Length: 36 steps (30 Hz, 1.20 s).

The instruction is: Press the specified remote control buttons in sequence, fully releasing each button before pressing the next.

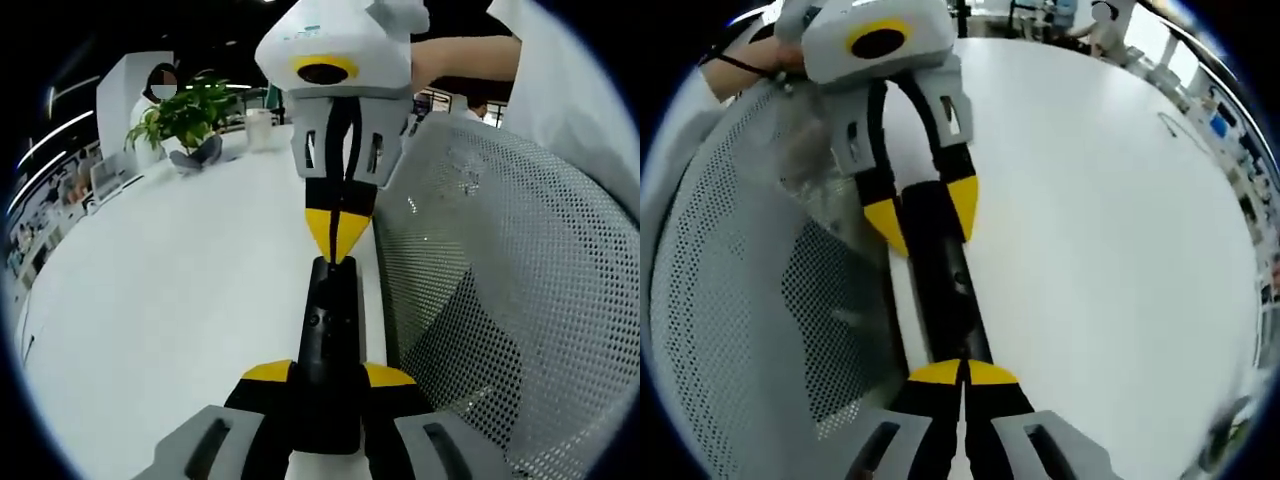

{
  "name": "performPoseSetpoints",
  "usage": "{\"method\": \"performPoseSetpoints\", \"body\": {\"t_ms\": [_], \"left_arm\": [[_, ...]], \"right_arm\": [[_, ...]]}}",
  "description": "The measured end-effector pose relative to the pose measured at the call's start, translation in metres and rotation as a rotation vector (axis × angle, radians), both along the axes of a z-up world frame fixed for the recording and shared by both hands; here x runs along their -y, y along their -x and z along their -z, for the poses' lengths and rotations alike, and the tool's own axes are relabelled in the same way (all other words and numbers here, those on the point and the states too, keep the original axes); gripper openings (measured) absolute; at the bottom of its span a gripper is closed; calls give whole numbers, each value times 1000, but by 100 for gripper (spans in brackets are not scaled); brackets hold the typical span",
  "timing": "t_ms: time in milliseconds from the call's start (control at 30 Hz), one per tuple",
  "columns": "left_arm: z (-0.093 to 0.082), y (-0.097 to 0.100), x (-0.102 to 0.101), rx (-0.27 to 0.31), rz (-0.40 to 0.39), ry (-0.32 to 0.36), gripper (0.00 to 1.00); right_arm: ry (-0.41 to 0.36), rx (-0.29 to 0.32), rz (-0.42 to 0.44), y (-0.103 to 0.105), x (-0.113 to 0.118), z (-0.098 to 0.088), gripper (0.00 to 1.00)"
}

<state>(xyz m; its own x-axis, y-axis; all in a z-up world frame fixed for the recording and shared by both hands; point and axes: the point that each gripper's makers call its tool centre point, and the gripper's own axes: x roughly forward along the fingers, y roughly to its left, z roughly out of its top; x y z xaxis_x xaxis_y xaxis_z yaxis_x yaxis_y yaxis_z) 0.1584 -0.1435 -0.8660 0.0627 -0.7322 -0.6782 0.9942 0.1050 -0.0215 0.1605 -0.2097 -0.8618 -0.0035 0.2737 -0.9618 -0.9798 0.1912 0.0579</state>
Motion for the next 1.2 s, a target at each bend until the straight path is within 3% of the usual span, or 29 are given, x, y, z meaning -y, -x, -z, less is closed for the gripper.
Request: {"method": "performPoseSetpoints", "body": {"t_ms": [67, 233, 433, 500, 600, 733, 833, 1200], "left_arm": [[0, 0, 0, -2, -4, 0, 24], [0, 0, 0, -9, -12, -1, 25], [0, 0, 0, -8, -12, -2, 25], [0, 0, 0, -8, -12, -1, 25], [0, 0, 0, -10, -13, 0, 25], [0, 0, 0, -11, -14, 1, 25], [0, 0, 0, -11, -15, 2, 25], [-1, 0, 1, -14, -15, 5, 25]], "right_arm": [[2, -10, 27, 0, 1, 0, 0], [-5, -9, -17, 1, 1, 0, 0], [-163, 91, 24, 1, 1, -3, 0], [-239, 121, 77, 1, 2, -4, 0], [-337, 81, 252, -1, 2, -6, 0], [-390, 29, 302, 2, 0, -8, 0], [-394, 42, 289, 2, -5, -10, 0], [-279, 68, 148, 2, -12, -5, 0]]}}
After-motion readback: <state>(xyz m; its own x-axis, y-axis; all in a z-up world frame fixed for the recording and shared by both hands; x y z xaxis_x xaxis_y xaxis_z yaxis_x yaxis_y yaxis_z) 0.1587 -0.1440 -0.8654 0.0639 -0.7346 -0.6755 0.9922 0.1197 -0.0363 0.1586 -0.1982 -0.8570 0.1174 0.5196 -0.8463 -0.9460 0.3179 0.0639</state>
